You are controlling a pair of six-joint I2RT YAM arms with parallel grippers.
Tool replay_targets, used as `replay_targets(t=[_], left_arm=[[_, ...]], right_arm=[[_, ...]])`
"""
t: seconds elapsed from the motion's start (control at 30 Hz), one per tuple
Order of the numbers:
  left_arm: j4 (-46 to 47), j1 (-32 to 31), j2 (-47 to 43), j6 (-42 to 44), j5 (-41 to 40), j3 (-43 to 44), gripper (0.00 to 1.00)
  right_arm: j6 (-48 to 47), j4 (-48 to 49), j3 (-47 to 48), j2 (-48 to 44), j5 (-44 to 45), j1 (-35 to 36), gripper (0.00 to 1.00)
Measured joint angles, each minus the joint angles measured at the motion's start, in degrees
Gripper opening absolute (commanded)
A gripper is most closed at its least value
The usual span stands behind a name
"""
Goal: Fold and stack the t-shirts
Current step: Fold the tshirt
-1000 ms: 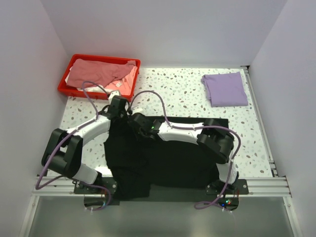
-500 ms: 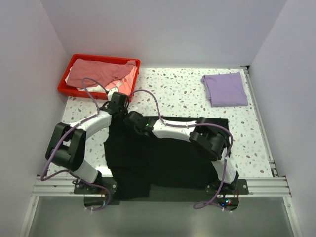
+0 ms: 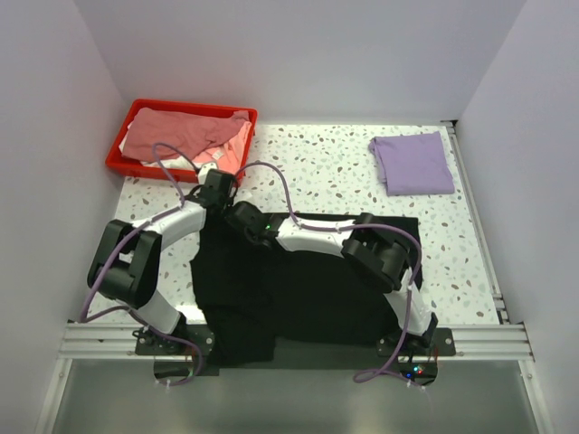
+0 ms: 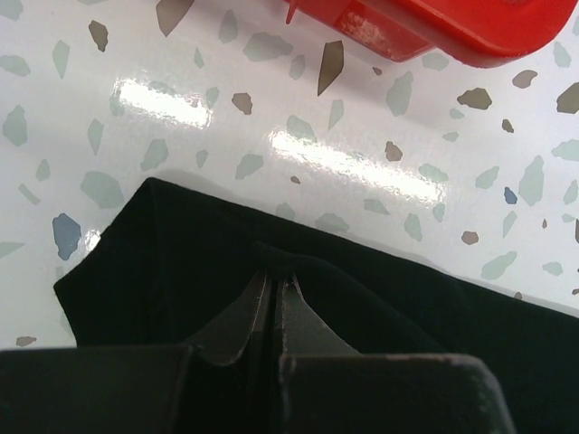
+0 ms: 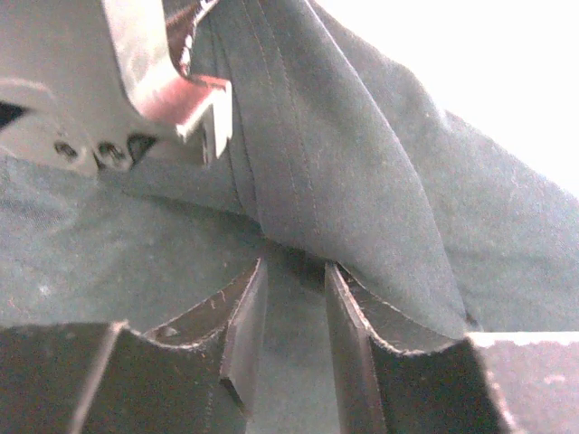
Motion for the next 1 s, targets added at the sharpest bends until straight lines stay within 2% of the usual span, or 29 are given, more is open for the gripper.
replay_targets(t=[0.27,0.33,0.6,1.0], left_arm=[[-0.04,0.04,1.22,0.07,0.02,0.96,0.0],[0.0,0.04,1.53,0.09,0.02,1.11,0.0],[-0.17,-0.61,1.6,0.28,1.07,2.05,0.0],[-0.28,-0.61,-1.38,0.59,2.03,2.05,0.0]], right_arm=[[-0.13,0.79,0.13,0.39,-1.22,-0.83,0.34],[-0.2,0.92,0.13,0.44,-1.9,-1.07,0.31],[-0.22,1.49,0.22,1.88,-3.52,-3.08,0.01],[-2.56,0.46,-2.89,-2.95,-9.97,-3.61,0.0]])
